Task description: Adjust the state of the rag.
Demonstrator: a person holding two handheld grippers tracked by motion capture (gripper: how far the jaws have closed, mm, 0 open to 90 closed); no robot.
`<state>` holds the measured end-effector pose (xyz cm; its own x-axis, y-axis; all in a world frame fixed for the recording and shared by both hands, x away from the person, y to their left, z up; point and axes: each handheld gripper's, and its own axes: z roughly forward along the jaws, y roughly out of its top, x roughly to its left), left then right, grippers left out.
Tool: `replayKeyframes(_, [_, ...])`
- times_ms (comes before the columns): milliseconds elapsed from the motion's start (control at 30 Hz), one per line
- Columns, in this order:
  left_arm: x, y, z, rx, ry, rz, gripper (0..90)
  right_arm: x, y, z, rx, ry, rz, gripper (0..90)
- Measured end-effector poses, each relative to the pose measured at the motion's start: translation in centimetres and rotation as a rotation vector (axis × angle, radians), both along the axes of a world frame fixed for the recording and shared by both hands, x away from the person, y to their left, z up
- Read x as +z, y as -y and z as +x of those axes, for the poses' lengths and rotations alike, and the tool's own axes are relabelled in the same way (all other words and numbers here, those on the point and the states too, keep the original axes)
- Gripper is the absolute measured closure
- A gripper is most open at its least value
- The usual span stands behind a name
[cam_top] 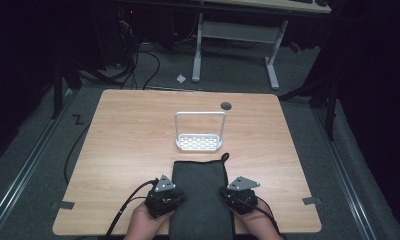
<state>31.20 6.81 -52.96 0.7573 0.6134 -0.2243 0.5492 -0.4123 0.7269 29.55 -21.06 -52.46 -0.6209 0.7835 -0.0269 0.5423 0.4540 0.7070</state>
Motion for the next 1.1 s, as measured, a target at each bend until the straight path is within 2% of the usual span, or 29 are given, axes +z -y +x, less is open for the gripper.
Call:
replayKeyframes(300, [0.2, -0.1, 0.1, 0.003, -0.019, -0.018, 75.0, -0.1, 0.0, 0.2, 0.013, 0.006, 0.006, 82.5])
replayKeyframes(367, [0.4, -0.3, 0.2, 0.003, -0.002, -0.015, 71.5, -0.1, 0.0, 0.2, 0.015, 0.006, 0.003, 82.3])
replayKeyframes(500, [1.1, -1.4, 1.1, 0.067, 0.018, -0.057, 62.5, -0.1, 0.0, 0.3, 0.018, 0.008, 0.001, 82.1])
replayKeyframes(533, [1.2, -1.9, 1.7, 0.089, 0.015, -0.075, 59.0, -0.1, 0.0, 0.3, 0.019, 0.008, 0.001, 82.1])
replayKeyframes(600, [1.2, -2.3, 2.7, 0.125, 0.003, -0.081, 51.1, -0.1, 0.1, 0.3, 0.022, 0.007, 0.004, 81.8])
replayKeyframes(700, [1.0, -2.7, 4.4, 0.186, 0.015, -0.087, 44.0, -0.1, 0.1, 0.3, 0.024, 0.006, 0.006, 81.8])
replayKeyframes(767, [0.7, -2.6, 5.7, 0.206, -0.005, -0.100, 40.2, -0.1, 0.1, 0.3, 0.025, 0.006, 0.007, 81.6])
replayKeyframes(900, [0.0, -2.0, 7.7, 0.244, -0.045, -0.108, 39.6, -0.1, 0.1, 0.3, 0.028, 0.006, 0.009, 81.4])
replayKeyframes(967, [-0.2, -1.8, 8.3, 0.250, -0.060, -0.101, 40.5, -0.1, 0.2, 0.3, 0.029, 0.006, 0.010, 81.1])
replayKeyframes(1033, [-0.4, -1.6, 8.5, 0.262, -0.064, -0.107, 45.2, -0.1, 0.2, 0.3, 0.029, 0.003, 0.017, 80.4])
replayKeyframes(1100, [-0.5, -1.5, 8.6, 0.260, -0.083, -0.118, 54.7, 0.0, 0.3, 0.3, 0.030, 0.006, 0.031, 77.2])
